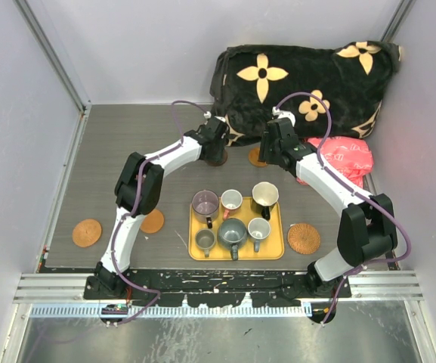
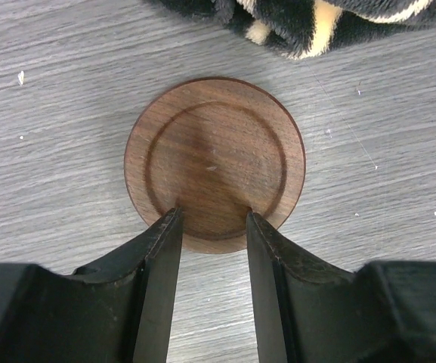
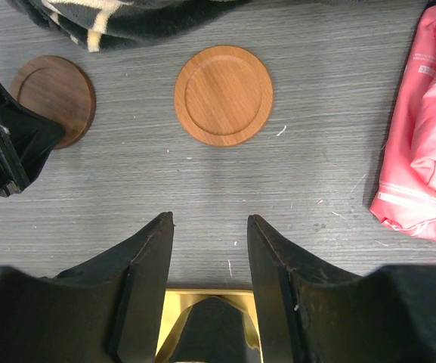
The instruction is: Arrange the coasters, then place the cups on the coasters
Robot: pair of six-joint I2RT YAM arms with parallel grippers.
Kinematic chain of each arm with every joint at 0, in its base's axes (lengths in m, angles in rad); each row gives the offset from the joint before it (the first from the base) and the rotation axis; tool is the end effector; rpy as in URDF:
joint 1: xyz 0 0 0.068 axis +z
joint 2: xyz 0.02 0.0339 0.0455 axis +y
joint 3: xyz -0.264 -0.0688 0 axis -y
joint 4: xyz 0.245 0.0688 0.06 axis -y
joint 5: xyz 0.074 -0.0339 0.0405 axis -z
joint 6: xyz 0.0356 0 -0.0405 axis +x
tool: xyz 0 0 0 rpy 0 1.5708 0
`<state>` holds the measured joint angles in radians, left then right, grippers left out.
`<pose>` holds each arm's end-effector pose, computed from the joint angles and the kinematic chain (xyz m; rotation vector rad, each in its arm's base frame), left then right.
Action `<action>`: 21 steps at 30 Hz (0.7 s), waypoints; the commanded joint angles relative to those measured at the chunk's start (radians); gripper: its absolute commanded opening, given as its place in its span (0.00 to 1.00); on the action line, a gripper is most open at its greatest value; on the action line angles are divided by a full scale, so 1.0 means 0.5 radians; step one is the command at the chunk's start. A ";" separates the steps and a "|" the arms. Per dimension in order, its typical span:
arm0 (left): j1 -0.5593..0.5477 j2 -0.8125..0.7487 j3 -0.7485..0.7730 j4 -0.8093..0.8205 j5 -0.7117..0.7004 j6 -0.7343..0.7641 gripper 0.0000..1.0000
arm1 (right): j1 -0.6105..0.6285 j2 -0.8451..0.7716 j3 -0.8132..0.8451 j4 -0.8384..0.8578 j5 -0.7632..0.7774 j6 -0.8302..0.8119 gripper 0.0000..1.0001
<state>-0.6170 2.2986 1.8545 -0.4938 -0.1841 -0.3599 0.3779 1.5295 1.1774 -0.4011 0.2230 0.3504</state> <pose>0.4174 -0.2881 0.1716 0.2449 2.4829 -0.1799 0.3181 0.1178 0.2747 0.0800 2.3023 0.1143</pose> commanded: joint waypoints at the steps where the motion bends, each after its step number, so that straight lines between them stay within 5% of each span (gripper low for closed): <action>1: -0.029 -0.021 -0.079 -0.200 0.095 -0.045 0.41 | 0.008 -0.098 -0.021 0.060 0.011 0.037 0.50; 21: 0.045 -0.178 0.073 -0.212 -0.101 -0.003 0.54 | 0.008 -0.135 -0.057 0.074 0.011 0.052 0.50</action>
<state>-0.6178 2.2902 1.8717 -0.5671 -0.2066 -0.3695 0.3779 1.5139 1.1492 -0.3977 0.2230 0.3691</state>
